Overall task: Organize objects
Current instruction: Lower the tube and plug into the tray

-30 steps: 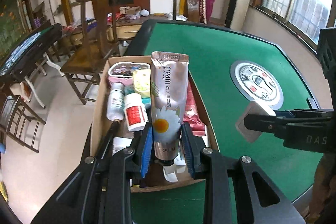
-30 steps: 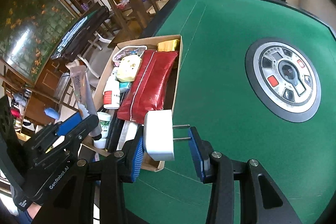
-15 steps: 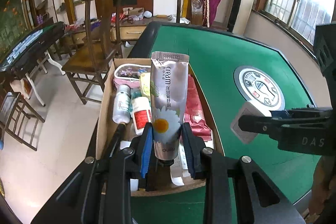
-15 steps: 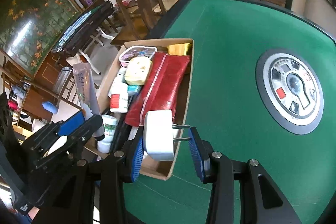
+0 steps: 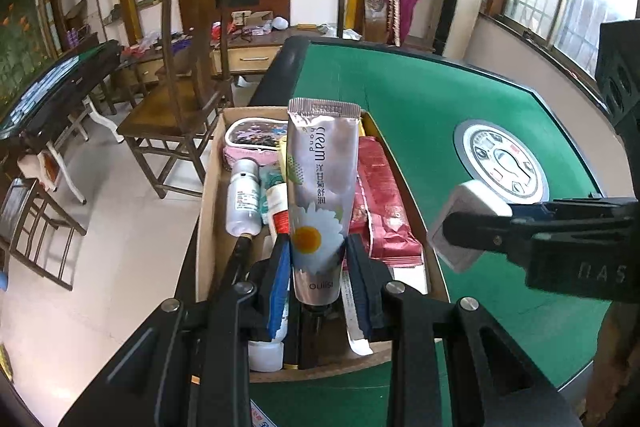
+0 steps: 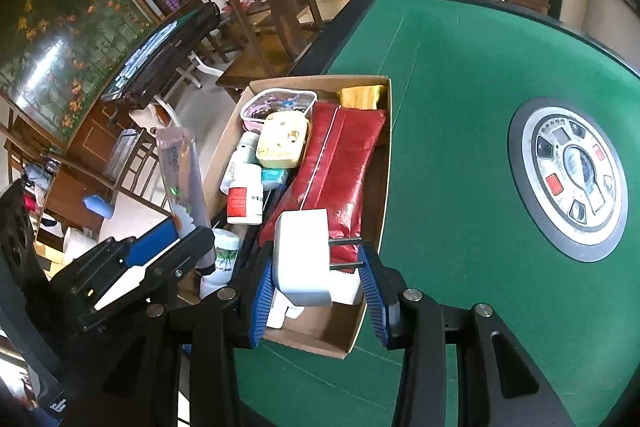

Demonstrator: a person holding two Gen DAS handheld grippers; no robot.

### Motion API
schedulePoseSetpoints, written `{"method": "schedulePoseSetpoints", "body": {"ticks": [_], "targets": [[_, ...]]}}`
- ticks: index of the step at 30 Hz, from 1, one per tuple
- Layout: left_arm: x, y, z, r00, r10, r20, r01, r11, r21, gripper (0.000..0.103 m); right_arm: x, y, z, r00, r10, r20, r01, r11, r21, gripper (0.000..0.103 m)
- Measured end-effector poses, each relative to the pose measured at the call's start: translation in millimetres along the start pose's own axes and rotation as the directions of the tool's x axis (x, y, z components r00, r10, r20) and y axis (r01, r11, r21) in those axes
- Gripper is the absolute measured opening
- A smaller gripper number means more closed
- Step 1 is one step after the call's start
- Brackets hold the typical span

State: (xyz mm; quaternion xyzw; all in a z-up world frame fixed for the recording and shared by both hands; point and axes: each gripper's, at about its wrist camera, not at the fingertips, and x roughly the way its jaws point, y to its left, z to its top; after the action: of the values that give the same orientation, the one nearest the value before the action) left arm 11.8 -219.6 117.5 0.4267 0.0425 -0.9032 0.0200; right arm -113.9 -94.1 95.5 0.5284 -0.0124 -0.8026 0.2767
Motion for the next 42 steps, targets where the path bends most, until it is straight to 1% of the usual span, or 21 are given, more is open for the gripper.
{"method": "schedulePoseSetpoints", "body": {"ticks": [2, 7, 10, 16, 20, 23, 27, 32, 37, 42], "targets": [[0, 3, 0, 1.000, -0.007, -0.003, 0.007, 1.000, -0.012, 0.027, 2, 2, 1, 1.000, -0.007, -0.003, 0.007, 1.000, -0.008, 0.045], [4, 8, -1, 1.000, -0.004, -0.001, 0.004, 1.000, -0.004, 0.027, 13, 5, 2, 1.000, -0.012, 0.008, 0.013, 1.000, -0.017, 0.045], [7, 14, 0, 1.000, 0.002, -0.021, -0.002, 1.000, -0.013, 0.027, 15, 6, 3, 1.000, -0.004, -0.013, 0.004, 1.000, -0.008, 0.045], [8, 15, 7, 1.000, -0.008, -0.030, 0.008, 1.000, -0.001, 0.027, 19, 12, 19, 1.000, -0.020, 0.010, 0.020, 1.000, -0.007, 0.045], [18, 16, 11, 0.999, -0.018, -0.034, 0.018, 1.000, 0.019, 0.027, 33, 11, 26, 0.999, -0.041, 0.012, 0.041, 0.999, -0.001, 0.045], [25, 19, 13, 0.999, -0.011, -0.035, 0.012, 1.000, 0.028, 0.027, 43, 6, 33, 0.999, -0.051, 0.002, 0.051, 0.999, 0.019, 0.045], [32, 23, 18, 0.999, -0.001, -0.052, 0.002, 1.000, 0.023, 0.027, 43, 4, 39, 0.998, -0.059, -0.007, 0.059, 0.998, 0.021, 0.045], [38, 28, 23, 0.998, -0.005, -0.056, 0.006, 1.000, 0.017, 0.027, 47, 6, 46, 0.998, -0.069, -0.005, 0.069, 0.998, 0.012, 0.045], [50, 26, 24, 0.999, 0.000, -0.054, 0.002, 0.999, 0.045, 0.027, 60, 2, 49, 0.996, -0.085, -0.012, 0.086, 0.996, 0.030, 0.045], [55, 27, 27, 0.998, -0.004, -0.059, 0.007, 0.998, 0.055, 0.027, 61, 2, 57, 0.994, -0.107, -0.014, 0.107, 0.994, 0.038, 0.045]]}}
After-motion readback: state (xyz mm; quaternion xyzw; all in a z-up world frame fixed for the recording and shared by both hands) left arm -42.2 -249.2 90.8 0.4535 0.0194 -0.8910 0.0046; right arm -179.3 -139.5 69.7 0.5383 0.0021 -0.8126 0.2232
